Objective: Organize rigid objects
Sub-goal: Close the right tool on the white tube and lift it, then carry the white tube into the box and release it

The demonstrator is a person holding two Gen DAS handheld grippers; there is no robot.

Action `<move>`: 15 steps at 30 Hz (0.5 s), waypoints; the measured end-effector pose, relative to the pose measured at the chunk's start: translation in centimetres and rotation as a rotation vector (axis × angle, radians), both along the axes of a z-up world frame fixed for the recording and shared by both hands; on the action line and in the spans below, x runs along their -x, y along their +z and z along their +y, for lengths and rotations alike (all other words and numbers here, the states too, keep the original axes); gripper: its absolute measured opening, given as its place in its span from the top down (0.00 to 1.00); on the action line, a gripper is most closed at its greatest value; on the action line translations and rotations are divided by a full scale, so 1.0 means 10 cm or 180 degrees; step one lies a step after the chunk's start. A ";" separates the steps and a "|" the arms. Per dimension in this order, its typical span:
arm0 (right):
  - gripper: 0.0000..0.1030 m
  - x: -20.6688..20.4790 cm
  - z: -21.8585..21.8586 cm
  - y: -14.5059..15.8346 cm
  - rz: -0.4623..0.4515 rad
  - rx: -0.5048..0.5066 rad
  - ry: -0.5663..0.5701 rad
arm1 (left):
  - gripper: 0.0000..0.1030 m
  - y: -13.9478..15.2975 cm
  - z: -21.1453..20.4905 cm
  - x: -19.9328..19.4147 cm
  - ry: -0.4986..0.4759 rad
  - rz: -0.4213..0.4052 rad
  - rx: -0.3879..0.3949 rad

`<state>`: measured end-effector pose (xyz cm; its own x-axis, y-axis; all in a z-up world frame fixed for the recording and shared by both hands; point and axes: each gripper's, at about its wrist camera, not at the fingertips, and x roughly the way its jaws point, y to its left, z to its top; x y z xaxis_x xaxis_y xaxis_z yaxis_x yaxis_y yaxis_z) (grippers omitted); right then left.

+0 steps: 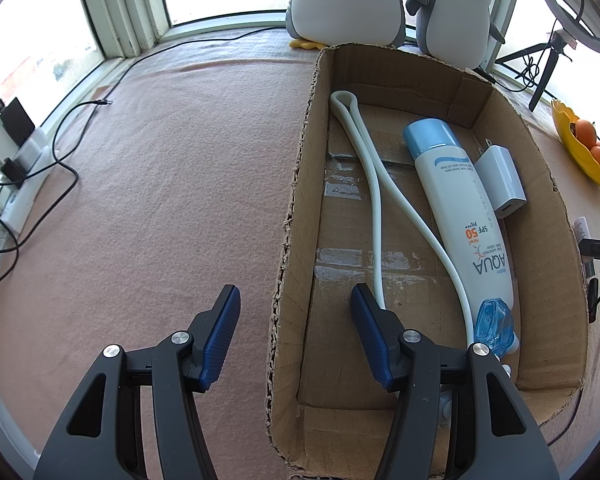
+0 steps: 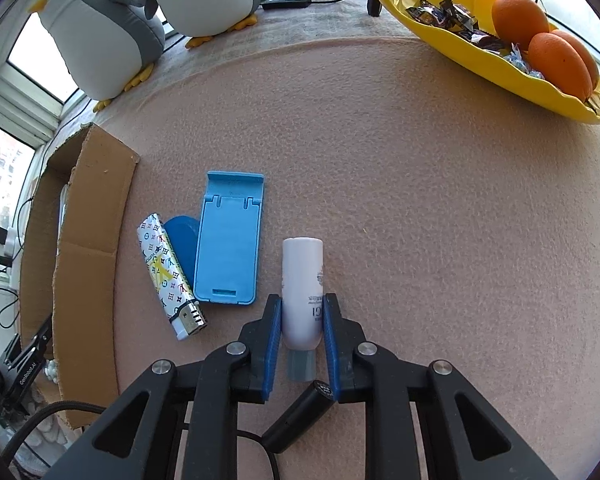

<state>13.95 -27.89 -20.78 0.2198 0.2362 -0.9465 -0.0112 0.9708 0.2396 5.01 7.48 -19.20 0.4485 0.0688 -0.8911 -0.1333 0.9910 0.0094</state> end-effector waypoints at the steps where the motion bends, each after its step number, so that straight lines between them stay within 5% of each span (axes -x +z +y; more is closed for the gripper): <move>1: 0.82 0.00 -0.01 0.00 -0.0006 -0.0009 -0.0015 | 0.44 0.00 0.00 0.00 -0.0001 0.0000 0.0000; 15: 0.82 0.10 0.28 0.38 -0.0495 0.0265 0.0159 | 0.44 0.01 0.00 -0.01 0.0004 -0.0001 0.0010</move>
